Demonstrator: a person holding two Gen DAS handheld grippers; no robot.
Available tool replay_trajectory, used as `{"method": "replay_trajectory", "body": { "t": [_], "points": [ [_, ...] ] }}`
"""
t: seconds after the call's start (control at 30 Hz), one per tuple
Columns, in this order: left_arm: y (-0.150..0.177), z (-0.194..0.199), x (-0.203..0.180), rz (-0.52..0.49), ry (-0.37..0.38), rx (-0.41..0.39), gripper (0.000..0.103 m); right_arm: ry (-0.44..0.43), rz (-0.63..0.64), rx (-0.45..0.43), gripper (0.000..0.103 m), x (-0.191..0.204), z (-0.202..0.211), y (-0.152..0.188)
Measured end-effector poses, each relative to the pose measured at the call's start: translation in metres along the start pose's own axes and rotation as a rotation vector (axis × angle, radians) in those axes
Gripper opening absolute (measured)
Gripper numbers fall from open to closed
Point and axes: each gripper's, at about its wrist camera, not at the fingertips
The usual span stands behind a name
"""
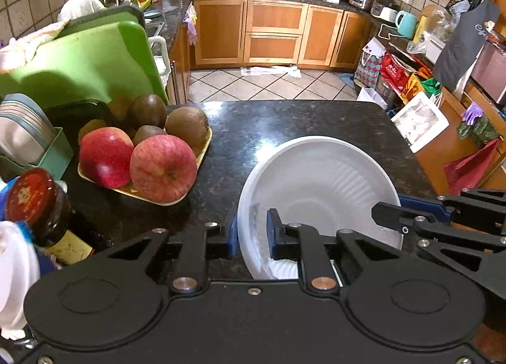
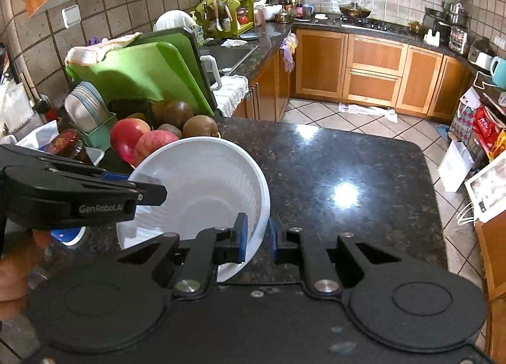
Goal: Organize plates and bowls
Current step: 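Lift the third white bowl with the left tool toward the plate stack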
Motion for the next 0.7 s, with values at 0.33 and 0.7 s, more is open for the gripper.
{"method": "replay_trajectory", "body": {
  "t": [0.33, 0.7],
  "points": [
    [0.014, 0.044, -0.003, 0.002, 0.046, -0.017, 0.024, 0.010, 0.041, -0.058, 0.016, 0.018, 0.070, 0.014],
    [0.051, 0.084, -0.002, -0.032, 0.053, -0.024, 0.024, 0.002, 0.037, -0.043, 0.017, 0.046, 0.118, 0.054]
  ]
}}
Point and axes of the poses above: each gripper's, at about its wrist camera, not at the fingertips, and z roughly against the way its jaws point, x to its left, y to its underside
